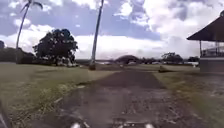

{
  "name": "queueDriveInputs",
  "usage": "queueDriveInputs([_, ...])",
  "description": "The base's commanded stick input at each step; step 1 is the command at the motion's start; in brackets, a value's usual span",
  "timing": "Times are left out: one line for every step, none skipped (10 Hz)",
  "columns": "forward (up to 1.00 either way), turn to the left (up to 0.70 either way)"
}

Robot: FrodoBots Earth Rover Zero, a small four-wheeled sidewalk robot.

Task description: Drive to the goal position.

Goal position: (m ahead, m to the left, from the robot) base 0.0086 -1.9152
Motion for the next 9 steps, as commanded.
queueDriveInputs([0.70,0.00])
queueDriveInputs([0.70,0.00])
queueDriveInputs([0.70,0.00])
queueDriveInputs([0.70,0.00])
queueDriveInputs([0.70,0.00])
queueDriveInputs([0.70,-0.29])
queueDriveInputs([0.70,-0.35])
queueDriveInputs([0.70,-0.35])
queueDriveInputs([0.70,-0.35])
